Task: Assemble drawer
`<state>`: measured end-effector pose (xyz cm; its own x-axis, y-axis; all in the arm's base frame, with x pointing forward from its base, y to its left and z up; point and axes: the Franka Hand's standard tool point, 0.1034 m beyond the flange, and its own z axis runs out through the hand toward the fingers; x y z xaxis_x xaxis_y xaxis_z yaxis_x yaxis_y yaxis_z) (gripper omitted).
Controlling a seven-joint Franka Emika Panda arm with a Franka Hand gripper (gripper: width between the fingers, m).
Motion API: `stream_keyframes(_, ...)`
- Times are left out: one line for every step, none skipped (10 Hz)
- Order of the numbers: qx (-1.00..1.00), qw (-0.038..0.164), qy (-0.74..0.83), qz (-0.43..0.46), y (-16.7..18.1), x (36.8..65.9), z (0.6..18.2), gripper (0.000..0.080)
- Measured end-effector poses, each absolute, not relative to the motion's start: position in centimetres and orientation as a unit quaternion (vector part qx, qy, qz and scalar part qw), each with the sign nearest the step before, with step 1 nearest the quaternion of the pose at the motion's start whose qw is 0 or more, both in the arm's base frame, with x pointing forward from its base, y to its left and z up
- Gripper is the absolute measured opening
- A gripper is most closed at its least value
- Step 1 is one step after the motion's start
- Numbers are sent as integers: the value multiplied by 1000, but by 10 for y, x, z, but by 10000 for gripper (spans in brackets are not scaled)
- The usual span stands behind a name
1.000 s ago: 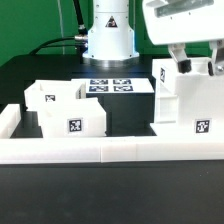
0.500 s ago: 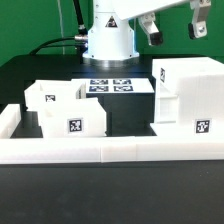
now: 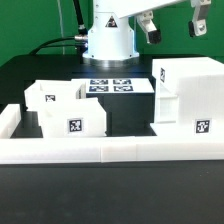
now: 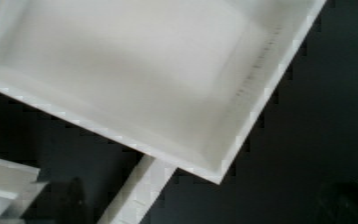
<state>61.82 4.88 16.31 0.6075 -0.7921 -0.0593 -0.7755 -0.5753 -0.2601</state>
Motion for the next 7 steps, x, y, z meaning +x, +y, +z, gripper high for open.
stream_keyframes(-923, 112, 368, -25, 43, 610, 162, 649)
stream_keyframes(-941, 104, 319, -31, 33, 608, 161, 649)
stream_keyframes(-952, 101, 288, -34, 27, 606, 160, 649)
stream_keyframes(-966, 96, 236, -39, 21, 604, 158, 649)
stream_keyframes(-979, 88, 178, -42, 15, 603, 155, 649)
stream_keyframes(-985, 73, 150, -41, 10, 601, 150, 649)
stream_keyframes(-986, 71, 144, -42, 7, 602, 150, 649)
